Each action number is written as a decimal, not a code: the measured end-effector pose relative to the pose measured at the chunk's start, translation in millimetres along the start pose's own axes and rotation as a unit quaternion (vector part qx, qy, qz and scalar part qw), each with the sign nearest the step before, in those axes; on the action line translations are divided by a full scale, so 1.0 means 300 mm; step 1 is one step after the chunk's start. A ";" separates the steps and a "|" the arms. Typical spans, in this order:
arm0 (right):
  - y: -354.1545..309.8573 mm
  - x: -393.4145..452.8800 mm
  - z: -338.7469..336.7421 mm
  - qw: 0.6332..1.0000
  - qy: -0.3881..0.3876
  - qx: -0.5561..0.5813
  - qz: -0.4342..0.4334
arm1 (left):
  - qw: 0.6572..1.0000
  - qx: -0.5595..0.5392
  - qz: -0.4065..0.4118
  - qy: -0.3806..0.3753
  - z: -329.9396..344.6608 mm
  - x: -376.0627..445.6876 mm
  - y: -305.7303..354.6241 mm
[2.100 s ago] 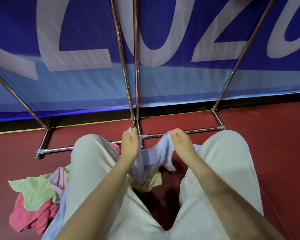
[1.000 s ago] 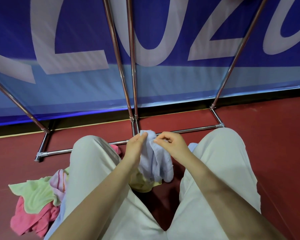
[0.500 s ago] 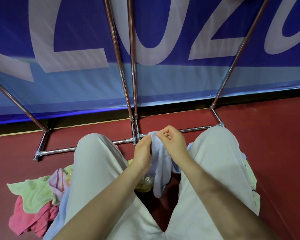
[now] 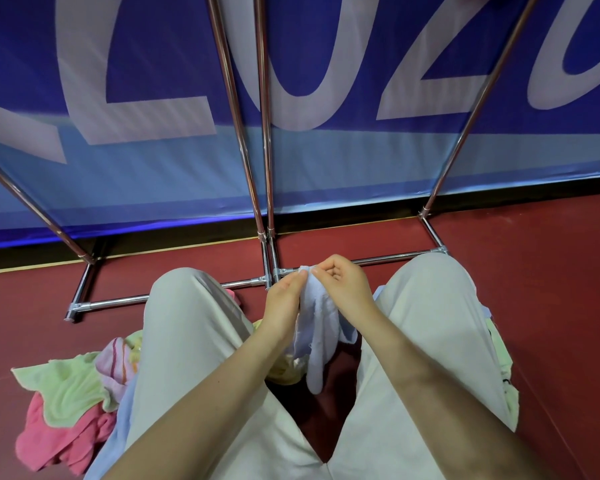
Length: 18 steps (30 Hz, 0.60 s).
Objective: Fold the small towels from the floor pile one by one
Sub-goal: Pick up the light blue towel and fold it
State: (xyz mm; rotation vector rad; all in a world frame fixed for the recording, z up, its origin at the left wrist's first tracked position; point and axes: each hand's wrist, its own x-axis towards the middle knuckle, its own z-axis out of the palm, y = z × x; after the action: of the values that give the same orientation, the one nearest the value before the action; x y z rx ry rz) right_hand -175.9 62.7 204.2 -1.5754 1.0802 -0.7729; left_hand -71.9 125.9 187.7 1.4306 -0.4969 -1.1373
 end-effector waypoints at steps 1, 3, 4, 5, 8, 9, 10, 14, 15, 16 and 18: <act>-0.002 -0.001 0.000 1.000 -0.012 0.000 -0.002 | 1.000 0.002 0.004 0.005 -0.003 -0.002 0.006; -0.004 -0.005 -0.001 0.999 -0.036 -0.013 -0.008 | 1.000 0.021 0.017 0.004 -0.011 0.002 0.011; -0.005 -0.007 -0.001 0.999 -0.046 -0.024 -0.009 | 0.999 0.038 0.029 0.006 -0.013 0.002 0.015; -0.004 -0.009 -0.002 0.998 -0.055 -0.037 -0.010 | 0.998 0.054 0.039 0.013 -0.014 0.002 0.020; 0.000 -0.014 -0.011 0.996 -0.063 -0.061 -0.019 | 0.991 0.100 0.076 0.042 -0.016 0.008 0.036; 0.001 -0.015 -0.015 0.996 -0.062 -0.062 -0.022 | 0.988 0.113 0.091 0.046 -0.019 0.009 0.042; 0.002 -0.017 -0.019 0.996 -0.064 -0.064 -0.025 | 0.986 0.122 0.105 0.049 -0.025 0.008 0.052; 0.016 -0.024 -0.024 0.992 -0.084 -0.087 -0.019 | 0.983 0.102 0.133 0.081 -0.066 0.018 0.087; 0.021 -0.028 -0.021 0.992 -0.087 -0.087 -0.017 | 0.982 0.102 0.132 0.092 -0.075 0.020 0.097; 0.024 -0.032 -0.017 0.992 -0.090 -0.088 -0.017 | 0.981 0.105 0.134 0.097 -0.083 0.024 0.102; 0.028 -0.040 -0.005 0.991 -0.099 -0.090 -0.019 | 0.978 0.119 0.137 0.103 -0.099 0.023 0.116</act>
State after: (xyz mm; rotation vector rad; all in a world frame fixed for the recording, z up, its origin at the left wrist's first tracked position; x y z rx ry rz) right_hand -184.0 72.6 197.1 -1.7880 0.9991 -0.5431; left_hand -33.0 127.3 212.8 1.6084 -0.6746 -0.7185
